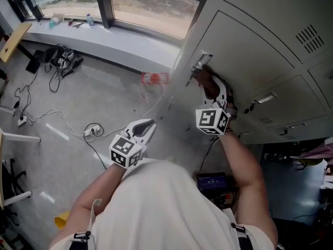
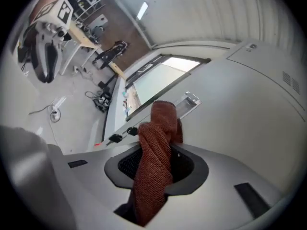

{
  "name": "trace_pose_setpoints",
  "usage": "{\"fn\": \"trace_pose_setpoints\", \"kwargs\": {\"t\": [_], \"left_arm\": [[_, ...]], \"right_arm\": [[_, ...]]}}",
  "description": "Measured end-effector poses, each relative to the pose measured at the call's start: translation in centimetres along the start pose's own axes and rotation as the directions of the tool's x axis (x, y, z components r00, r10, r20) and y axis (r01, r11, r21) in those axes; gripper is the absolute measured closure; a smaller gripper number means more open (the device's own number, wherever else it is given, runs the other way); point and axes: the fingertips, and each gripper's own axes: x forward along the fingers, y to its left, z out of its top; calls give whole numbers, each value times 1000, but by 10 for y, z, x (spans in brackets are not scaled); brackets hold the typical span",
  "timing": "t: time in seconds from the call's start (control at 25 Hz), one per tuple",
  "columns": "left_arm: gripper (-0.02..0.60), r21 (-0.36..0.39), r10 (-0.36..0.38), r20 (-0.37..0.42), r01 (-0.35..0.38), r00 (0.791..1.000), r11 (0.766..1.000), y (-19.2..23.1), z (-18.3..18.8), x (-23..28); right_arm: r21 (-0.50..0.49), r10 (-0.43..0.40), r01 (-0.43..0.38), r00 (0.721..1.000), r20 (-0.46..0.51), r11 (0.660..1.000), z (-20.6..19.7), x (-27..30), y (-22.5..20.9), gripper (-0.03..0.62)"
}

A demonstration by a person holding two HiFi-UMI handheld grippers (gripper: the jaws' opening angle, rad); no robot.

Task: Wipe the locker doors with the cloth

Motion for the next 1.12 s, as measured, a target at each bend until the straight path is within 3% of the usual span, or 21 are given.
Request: {"fn": "trace_pose_setpoints", "kwargs": {"t": [0.12, 0.24, 0.4, 0.56, 0.64, 0.68, 0.72, 0.76, 0.8, 0.84, 0.88, 0.92, 0.96, 1.0, 1.04, 1.12], "left_arm": [[540, 1, -5, 4, 5, 1000, 1000, 0, 1, 0], [540, 8, -2, 5, 2, 1000, 1000, 3, 3, -4], [540, 27, 50, 17, -50, 999, 998, 18, 7, -20], [540, 28, 85, 15, -85, 996, 996, 34, 6, -36], [540, 30, 89, 16, -90, 996, 996, 40, 7, -43], [540, 31, 90, 14, -90, 996, 995, 44, 8, -46], [540, 33, 89, 12, -89, 996, 995, 48, 8, -49], [540, 35, 85, 9, -86, 996, 996, 52, 8, -51], [540, 36, 78, 6, -79, 997, 996, 55, 7, -51], [540, 38, 68, 2, -68, 998, 997, 57, 7, -51], [540, 41, 53, -1, -52, 999, 998, 57, 7, -49], [540, 45, 34, -3, -34, 999, 998, 56, 8, -46], [540, 50, 13, -4, -13, 1000, 999, 54, 9, -43], [540, 55, -8, -4, 9, 1000, 998, 51, 10, -40], [540, 61, -30, -5, 30, 1000, 998, 47, 11, -37], [540, 70, -65, -10, 66, 998, 995, 42, 13, -32]], "right_arm": [[-14, 20, -20, 1000, -5, 1000, -6, 6, 15, 474], [-49, 110, -114, 992, -66, 992, -35, 19, 60, 474], [-56, 238, -250, 957, -169, 967, -72, 31, 116, 474], [33, 274, -272, 945, -179, 962, -65, 47, 138, 474], [183, 247, -219, 958, -143, 958, -49, 53, 133, 477], [302, 232, -188, 966, -117, 935, -41, 54, 127, 477], [435, 219, -163, 972, -82, 885, -33, 54, 120, 477], [570, 208, -151, 978, -35, 808, -25, 54, 111, 477], [697, 200, -156, 980, 19, 699, -18, 54, 103, 477], [811, 196, -176, 978, 78, 558, -13, 53, 95, 477], [899, 189, -202, 972, 137, 389, -8, 52, 89, 477], [949, 172, -229, 966, 193, 218, -3, 50, 82, 477], [965, 144, -252, 960, 239, 77, 1, 49, 76, 477], [962, 111, -274, 955, 274, -18, 7, 47, 69, 477], [952, 77, -295, 951, 301, -76, 13, 46, 63, 477], [941, 37, -311, 947, 318, -134, 18, 46, 58, 477]]}}
